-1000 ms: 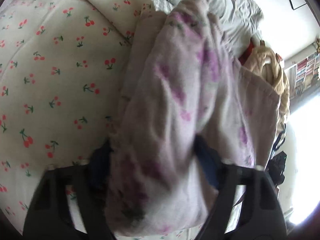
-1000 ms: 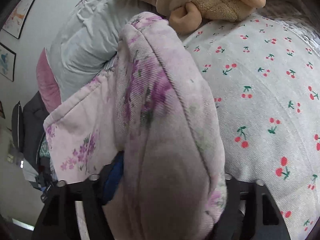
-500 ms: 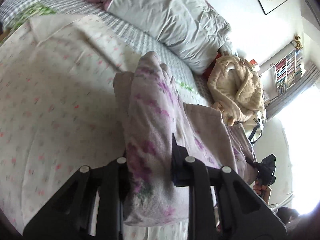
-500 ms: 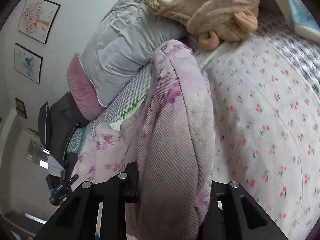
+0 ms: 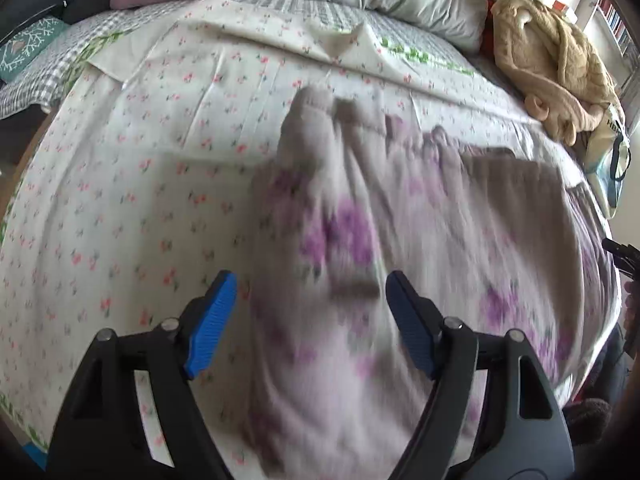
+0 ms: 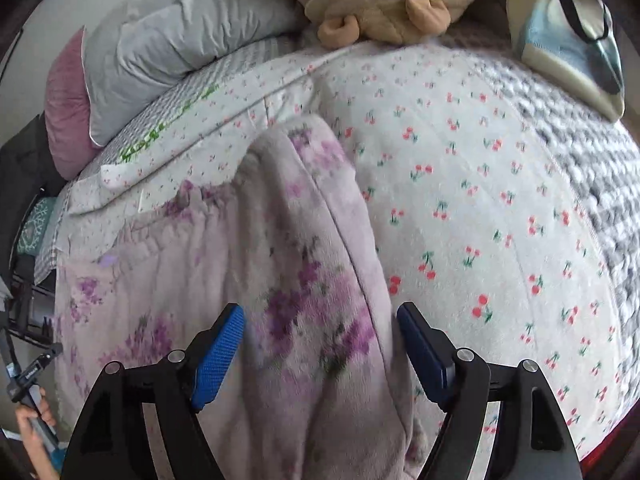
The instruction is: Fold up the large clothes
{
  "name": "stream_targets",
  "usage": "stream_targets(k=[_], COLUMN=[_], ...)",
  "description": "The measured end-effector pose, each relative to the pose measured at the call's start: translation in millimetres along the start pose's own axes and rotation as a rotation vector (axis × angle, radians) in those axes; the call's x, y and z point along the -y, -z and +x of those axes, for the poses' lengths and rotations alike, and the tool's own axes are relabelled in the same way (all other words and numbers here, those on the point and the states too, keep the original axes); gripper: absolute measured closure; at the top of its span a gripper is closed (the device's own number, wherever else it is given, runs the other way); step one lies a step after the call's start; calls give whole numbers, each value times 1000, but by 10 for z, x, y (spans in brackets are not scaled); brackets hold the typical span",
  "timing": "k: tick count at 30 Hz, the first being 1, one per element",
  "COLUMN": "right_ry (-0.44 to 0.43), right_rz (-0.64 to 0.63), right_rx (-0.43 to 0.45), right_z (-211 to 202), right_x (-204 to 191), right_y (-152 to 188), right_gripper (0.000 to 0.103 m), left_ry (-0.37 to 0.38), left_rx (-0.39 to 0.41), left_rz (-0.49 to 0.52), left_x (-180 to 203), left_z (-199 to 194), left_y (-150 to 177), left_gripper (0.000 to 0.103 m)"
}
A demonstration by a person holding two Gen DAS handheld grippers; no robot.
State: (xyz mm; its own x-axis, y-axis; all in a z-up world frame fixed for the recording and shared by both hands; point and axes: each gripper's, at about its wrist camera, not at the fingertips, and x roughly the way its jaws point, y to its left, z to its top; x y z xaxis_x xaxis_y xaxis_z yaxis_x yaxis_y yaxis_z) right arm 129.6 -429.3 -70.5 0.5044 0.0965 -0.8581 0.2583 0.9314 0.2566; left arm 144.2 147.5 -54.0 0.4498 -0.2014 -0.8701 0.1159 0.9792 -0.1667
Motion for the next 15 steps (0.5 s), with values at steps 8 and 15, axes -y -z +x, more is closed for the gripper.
stream_targets(k=[8, 15], right_ry=[130, 49], right_rz=[-278, -241], right_rx=[96, 404], right_z=[333, -295], right_x=[-508, -561], right_y=[114, -68], right_gripper=[63, 86], left_ry=[98, 178], left_rx=[157, 484], left_rz=[-97, -206], left_x=[-10, 57], left_z=[121, -492], left_y=[-74, -365], left_gripper=[85, 88])
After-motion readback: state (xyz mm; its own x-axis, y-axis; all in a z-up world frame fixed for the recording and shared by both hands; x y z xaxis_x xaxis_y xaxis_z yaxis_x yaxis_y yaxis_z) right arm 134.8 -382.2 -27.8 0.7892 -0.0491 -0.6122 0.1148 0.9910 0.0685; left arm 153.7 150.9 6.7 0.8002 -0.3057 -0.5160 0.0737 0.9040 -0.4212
